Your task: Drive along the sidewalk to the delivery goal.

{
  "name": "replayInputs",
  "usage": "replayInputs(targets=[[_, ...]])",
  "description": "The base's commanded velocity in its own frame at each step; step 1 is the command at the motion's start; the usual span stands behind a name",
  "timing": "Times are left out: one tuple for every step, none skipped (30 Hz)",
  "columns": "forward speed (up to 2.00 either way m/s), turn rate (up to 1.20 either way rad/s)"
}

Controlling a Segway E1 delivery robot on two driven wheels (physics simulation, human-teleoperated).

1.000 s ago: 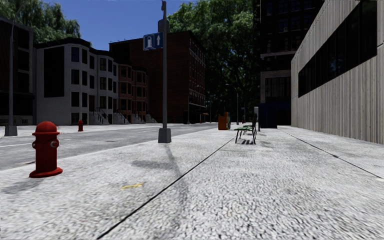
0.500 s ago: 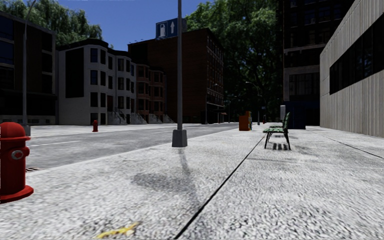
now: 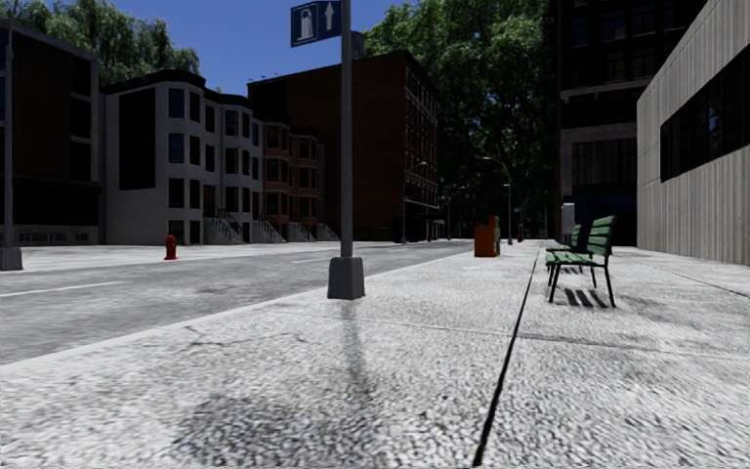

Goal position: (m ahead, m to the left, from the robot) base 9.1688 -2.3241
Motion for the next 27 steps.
replayInputs(targets=[[2.00, -0.07], [2.00, -0.09], [2.00, -0.16], [2.00, -0.16], [2.00, -0.24], [2.00, -0.34], [2.00, -0.43], [2.00, -0.43], [2.00, -0.45], [2.00, -0.46], [2.00, -0.46], [2.00, -0.46], [2.00, -0.46], [2.00, -0.46], [2.00, -0.46], [2.00, -0.46], [2.00, -0.46], [2.00, -0.46], [2.00, -0.46], [2.00, -0.41], [2.00, -0.23], [2.00, 0.00], [2.00, 0.00], [2.00, 0.00], [2.00, 0.00], [2.00, 0.00], [2.00, 0.00]])
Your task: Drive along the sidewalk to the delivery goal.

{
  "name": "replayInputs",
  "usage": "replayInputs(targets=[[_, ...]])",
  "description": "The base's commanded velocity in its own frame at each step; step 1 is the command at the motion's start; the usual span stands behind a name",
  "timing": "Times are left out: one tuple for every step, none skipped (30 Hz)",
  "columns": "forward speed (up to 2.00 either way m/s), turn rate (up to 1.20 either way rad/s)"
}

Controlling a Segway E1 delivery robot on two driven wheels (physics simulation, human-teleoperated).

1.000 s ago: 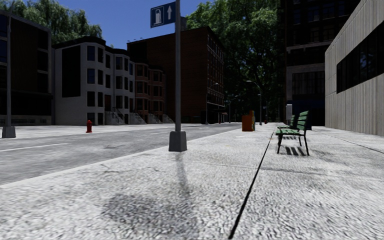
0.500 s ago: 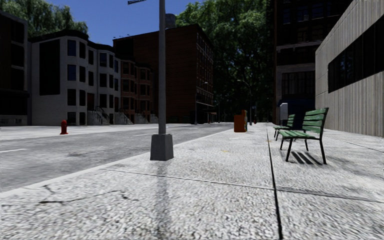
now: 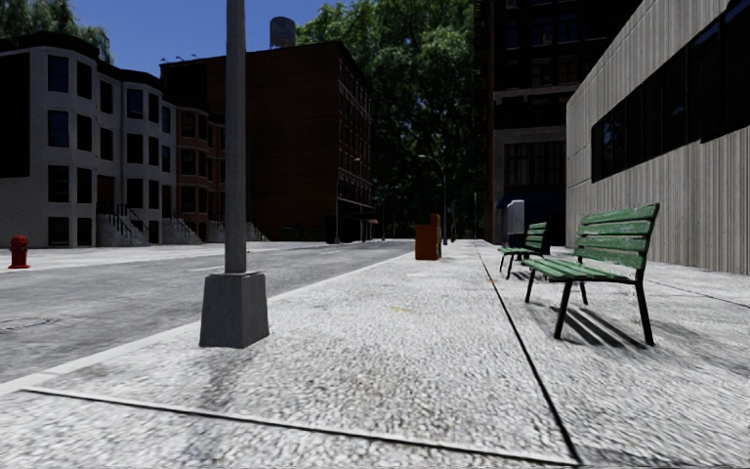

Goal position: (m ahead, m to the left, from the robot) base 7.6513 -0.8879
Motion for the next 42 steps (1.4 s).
replayInputs(targets=[[2.00, 0.00], [2.00, 0.00], [2.00, 0.00], [2.00, 0.00], [2.00, 0.00], [2.00, -0.05], [2.00, -0.14], [2.00, -0.18], [2.00, -0.18], [2.00, -0.23], [2.00, -0.29], [2.00, -0.32], [2.00, -0.32], [2.00, -0.33], [2.00, -0.34], [2.00, -0.34], [2.00, -0.35], [2.00, -0.36], [2.00, -0.36], [2.00, -0.36], [2.00, -0.36], [2.00, -0.36], [2.00, -0.36], [2.00, -0.36], [2.00, -0.36], [2.00, -0.14], [2.00, -0.14], [2.00, 0.00], [2.00, 0.00], [2.00, 0.00], [2.00, 0.00], [2.00, 0.00], [2.00, 0.00], [2.00, 0.00], [2.00, 0.00], [2.00, 0.00], [2.00, 0.00], [2.00, 0.00], [2.00, 0.00], [2.00, 0.00], [2.00, 0.00], [2.00, 0.00]])
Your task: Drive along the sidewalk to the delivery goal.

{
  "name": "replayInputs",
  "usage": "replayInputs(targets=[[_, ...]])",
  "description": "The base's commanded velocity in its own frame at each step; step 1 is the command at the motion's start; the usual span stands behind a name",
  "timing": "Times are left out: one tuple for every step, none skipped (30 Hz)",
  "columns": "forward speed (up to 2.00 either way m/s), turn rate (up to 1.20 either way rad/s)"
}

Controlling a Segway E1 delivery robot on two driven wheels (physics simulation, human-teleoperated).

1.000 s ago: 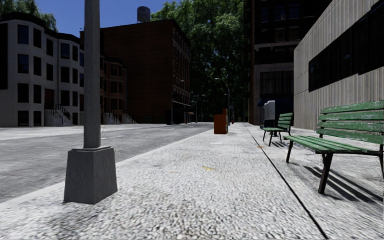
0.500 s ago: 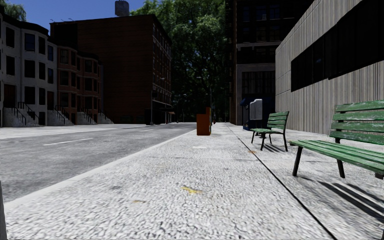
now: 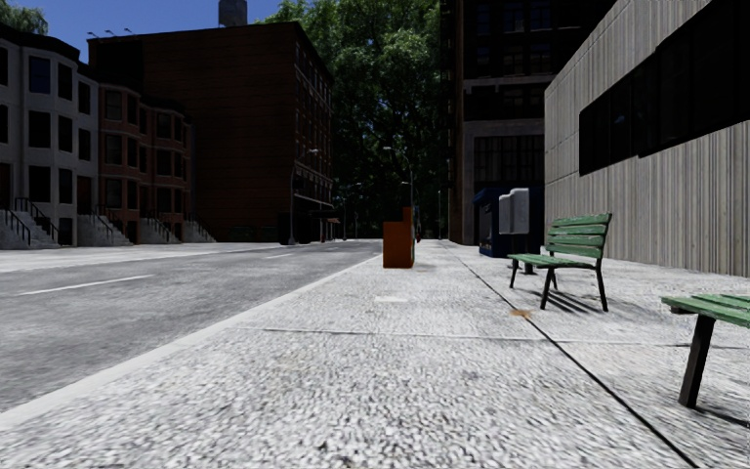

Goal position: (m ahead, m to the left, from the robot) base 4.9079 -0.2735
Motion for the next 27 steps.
replayInputs(targets=[[2.00, -0.15], [2.00, -0.29], [2.00, -0.33], [2.00, -0.33], [2.00, -0.32], [2.00, -0.23], [2.00, -0.03], [2.00, -0.03], [2.00, 0.00], [2.00, 0.00], [2.00, 0.00], [2.00, 0.00], [2.00, 0.00], [2.00, 0.00], [2.00, 0.00], [2.00, 0.00], [2.00, -0.15], [2.00, -0.33], [2.00, -0.33], [2.00, -0.40], [2.00, -0.42], [2.00, -0.38], [2.00, -0.38], [2.00, -0.21], [2.00, 0.00], [2.00, 0.00], [2.00, 0.00]])
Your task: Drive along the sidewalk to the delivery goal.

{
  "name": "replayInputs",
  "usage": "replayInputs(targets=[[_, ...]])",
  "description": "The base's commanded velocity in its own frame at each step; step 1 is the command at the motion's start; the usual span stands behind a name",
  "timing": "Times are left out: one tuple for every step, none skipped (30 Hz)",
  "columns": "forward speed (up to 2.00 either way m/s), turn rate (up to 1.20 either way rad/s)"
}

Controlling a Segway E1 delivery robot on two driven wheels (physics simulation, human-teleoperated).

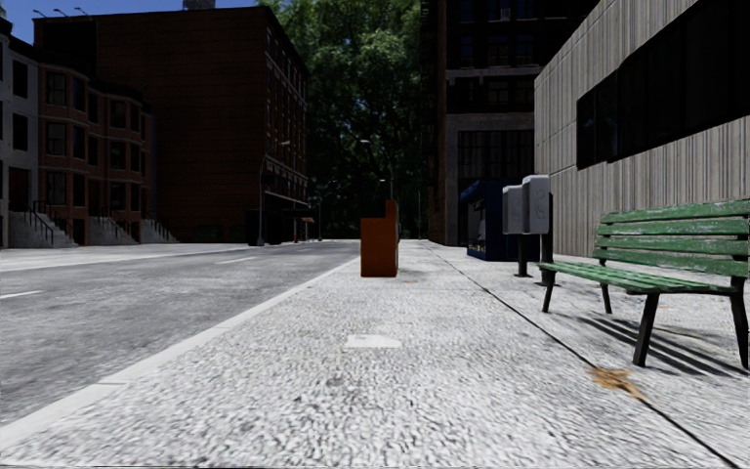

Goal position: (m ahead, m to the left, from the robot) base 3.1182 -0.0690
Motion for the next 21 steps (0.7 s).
replayInputs(targets=[[2.00, 0.00], [2.00, 0.00], [2.00, 0.00], [2.00, 0.00], [2.00, -0.04], [2.00, -0.05], [2.00, -0.05], [2.00, -0.01], [2.00, 0.00], [2.00, 0.00], [2.00, 0.00], [2.00, 0.00], [2.00, 0.00], [2.00, 0.00], [2.00, 0.00], [2.00, 0.00], [2.00, 0.00], [2.00, -0.21], [2.00, -0.28], [1.96, -0.30], [1.96, -0.30]])
